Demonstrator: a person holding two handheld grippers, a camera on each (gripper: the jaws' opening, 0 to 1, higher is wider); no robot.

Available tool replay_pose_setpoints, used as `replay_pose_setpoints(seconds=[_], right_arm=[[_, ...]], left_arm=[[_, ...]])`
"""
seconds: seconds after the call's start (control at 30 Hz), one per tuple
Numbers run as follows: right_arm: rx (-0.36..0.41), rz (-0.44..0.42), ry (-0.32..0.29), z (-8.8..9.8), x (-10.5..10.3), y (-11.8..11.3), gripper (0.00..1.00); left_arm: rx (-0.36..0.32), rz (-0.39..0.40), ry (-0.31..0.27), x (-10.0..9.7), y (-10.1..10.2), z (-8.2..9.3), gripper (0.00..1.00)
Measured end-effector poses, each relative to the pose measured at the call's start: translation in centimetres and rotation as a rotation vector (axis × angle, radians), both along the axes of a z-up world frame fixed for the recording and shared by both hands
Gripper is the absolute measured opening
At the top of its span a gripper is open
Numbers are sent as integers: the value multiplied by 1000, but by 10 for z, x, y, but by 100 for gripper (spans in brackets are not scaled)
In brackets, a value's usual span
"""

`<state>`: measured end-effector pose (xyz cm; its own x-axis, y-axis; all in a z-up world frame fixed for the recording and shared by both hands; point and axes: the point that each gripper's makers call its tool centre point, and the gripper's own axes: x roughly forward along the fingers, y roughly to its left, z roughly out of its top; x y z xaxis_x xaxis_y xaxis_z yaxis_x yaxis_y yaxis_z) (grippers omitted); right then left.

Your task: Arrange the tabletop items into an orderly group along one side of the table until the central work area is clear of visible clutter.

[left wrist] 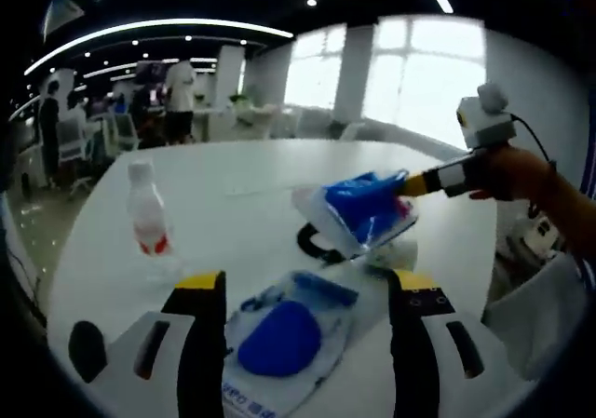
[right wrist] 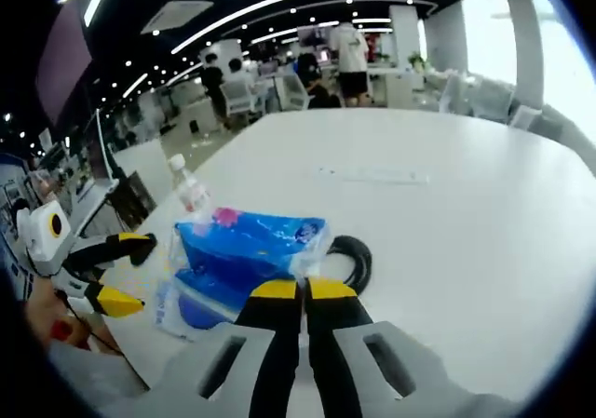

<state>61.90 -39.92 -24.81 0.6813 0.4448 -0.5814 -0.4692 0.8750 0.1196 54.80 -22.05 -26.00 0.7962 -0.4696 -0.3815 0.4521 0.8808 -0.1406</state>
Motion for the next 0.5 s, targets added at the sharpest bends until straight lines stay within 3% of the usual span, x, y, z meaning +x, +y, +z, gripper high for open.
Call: replay_pose_setpoints(seconds=[0.27, 0.5], right_arm=[[-7, -3, 4, -2, 20, -20, 1], [-20, -2, 12, -6, 31, -36, 1]], left_arm=[[27, -4, -5, 2, -1, -3, 88], [44, -3, -1, 4, 0, -7, 95]])
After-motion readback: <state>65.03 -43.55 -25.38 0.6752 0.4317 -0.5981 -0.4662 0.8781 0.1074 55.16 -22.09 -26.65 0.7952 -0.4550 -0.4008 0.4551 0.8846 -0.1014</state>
